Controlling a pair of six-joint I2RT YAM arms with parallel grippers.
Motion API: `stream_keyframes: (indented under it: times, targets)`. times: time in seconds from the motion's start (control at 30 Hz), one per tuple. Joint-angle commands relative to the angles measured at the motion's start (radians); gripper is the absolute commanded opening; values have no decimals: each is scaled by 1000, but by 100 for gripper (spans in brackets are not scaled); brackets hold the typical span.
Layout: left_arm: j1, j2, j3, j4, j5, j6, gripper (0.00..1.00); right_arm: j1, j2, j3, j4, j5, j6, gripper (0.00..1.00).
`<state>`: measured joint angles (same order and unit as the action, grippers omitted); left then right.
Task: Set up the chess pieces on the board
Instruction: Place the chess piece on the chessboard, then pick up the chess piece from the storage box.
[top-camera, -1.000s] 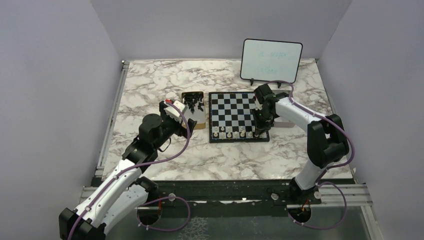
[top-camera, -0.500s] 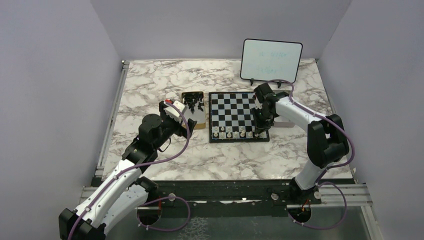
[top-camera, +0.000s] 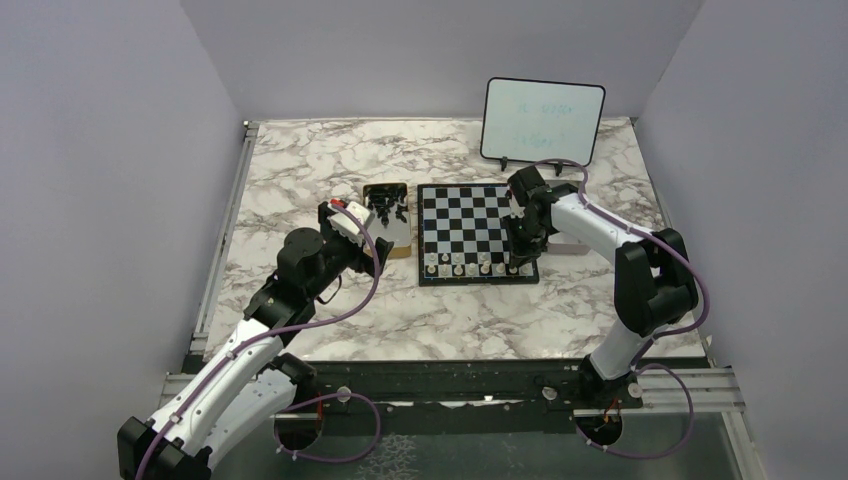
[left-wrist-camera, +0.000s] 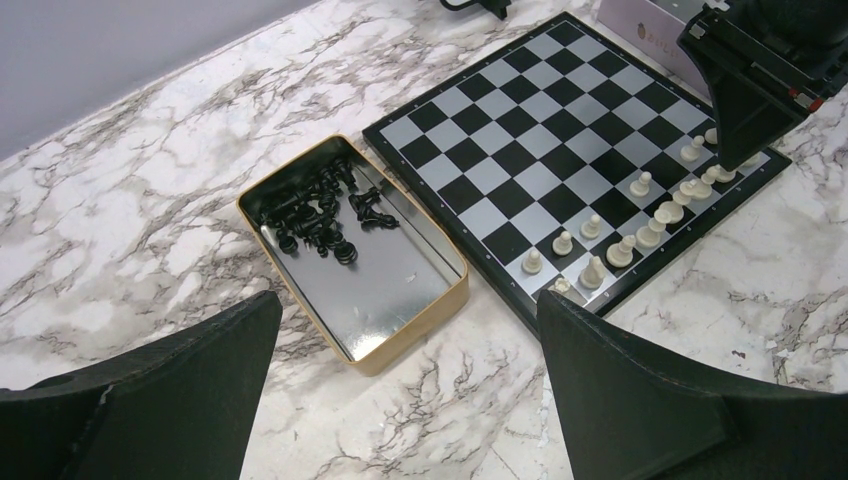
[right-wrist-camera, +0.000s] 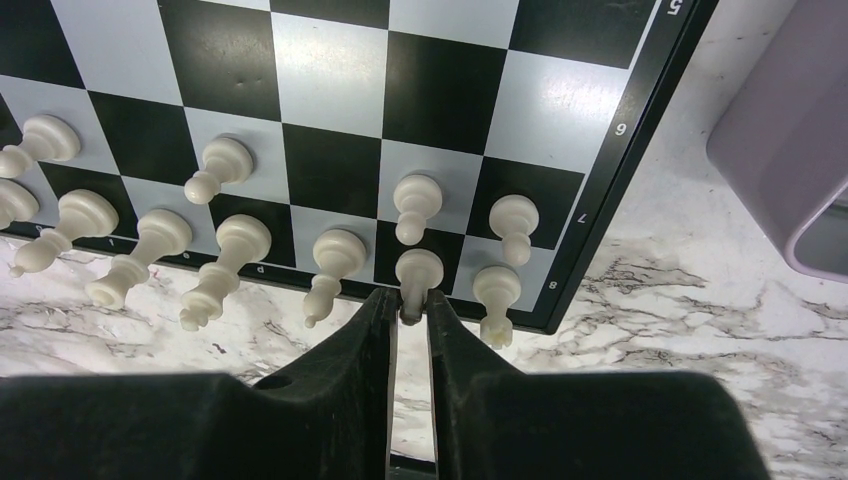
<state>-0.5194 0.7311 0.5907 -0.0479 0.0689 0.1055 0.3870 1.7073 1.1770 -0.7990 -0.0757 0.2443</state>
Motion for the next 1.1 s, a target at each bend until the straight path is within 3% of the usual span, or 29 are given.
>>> stream_keyframes:
  times: [0.0, 0.33, 0.53, 0.77, 0.87, 1.07]
  targets:
    - [-2, -14, -2, 6, -1, 7, 99, 7, -29, 21, 18, -9, 14, 24]
    - [-2, -6, -2, 8, 8, 5, 99, 7, -99, 79, -8, 33, 39, 32]
    - [-2, -1, 5, 18, -27, -70, 99, 7, -147, 139, 4, 164, 44, 34]
    - [-2, 14, 47, -36, -44, -196, 99, -9, -173, 124, 212, 411, -36, 34]
    - [-2, 17, 60, -60, 11, -221, 99, -30, -165, 92, 331, 521, -95, 34]
    - [-2, 9, 26, -63, 74, -208, 99, -109, -106, 17, 558, 609, -197, 33]
